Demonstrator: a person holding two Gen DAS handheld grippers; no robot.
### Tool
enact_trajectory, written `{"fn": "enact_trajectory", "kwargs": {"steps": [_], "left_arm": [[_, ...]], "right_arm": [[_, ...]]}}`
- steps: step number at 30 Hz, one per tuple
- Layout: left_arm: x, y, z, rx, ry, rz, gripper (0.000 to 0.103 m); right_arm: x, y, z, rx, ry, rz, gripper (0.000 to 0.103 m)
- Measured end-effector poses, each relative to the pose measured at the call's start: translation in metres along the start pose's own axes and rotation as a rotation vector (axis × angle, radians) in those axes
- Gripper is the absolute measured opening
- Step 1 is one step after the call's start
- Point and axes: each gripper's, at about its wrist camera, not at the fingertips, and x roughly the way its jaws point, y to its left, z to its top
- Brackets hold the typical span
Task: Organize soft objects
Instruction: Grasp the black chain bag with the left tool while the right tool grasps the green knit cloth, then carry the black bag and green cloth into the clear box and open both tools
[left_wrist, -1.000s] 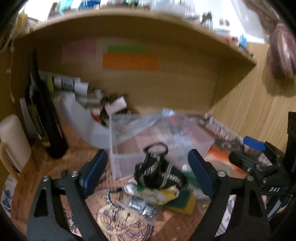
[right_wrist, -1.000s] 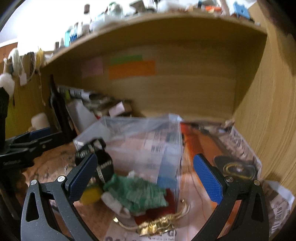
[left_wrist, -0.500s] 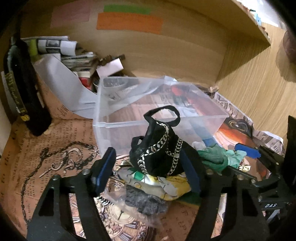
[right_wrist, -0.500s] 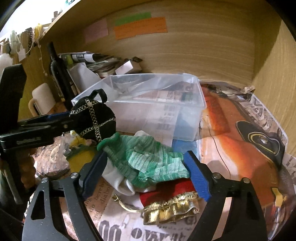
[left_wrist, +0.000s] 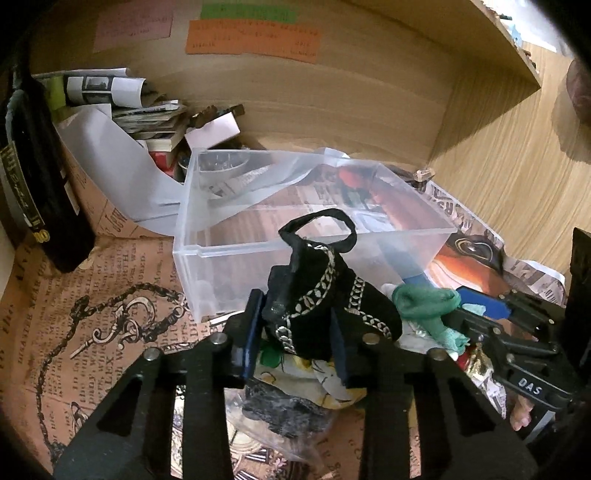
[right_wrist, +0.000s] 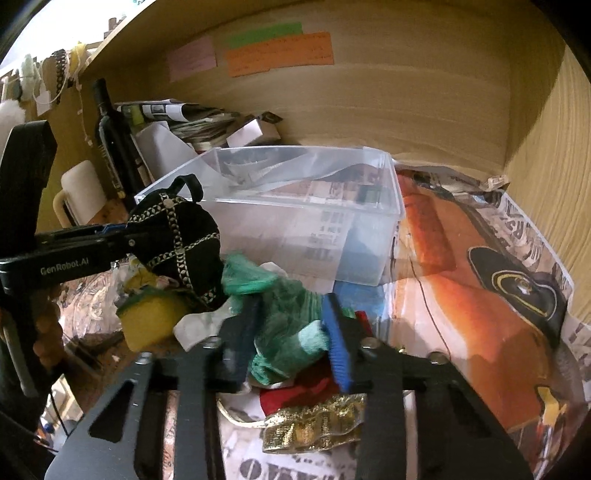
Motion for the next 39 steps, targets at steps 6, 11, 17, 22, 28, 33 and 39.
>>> {"fn": "enact_trajectory", "kwargs": {"steps": [6,11,17,22,28,33,39], "left_arm": [[-0.008,-0.005,0.004,0.012,-0.032,-0.011,0.025],[-0.020,-0.013,0.010,0.029,-0.071,-0.018,0.023],[-0.037,-0.017,0.020,0.047,-0.136,-0.017,0.021],[-0.047,-0.016,0.030,0.055,-0.174,0.000,0.021],[-0.059,-0.008,0.040,0.048,-0.221,0.021,0.021],[-0.066,-0.005,0.048,0.052,-0.246,0.043,0.021],[-0.070,-0.004,0.059,0.065,-0.278,0.075,0.021]], "right_arm": [[-0.006,-0.006,0.005,0.020,-0.027,-0.002,0.010],[-0.018,-0.009,0.012,0.034,-0.080,-0.003,0.009],[-0.023,-0.003,0.020,0.036,-0.095,-0.010,0.015],[-0.019,0.003,0.022,0.019,-0.092,0.009,0.048],[-0.004,0.016,0.015,-0.037,-0.028,0.044,0.052],[0.015,0.017,0.009,-0.044,0.036,0.052,0.049],[0.015,0.004,0.009,0.015,0.033,0.094,0.011]]}}
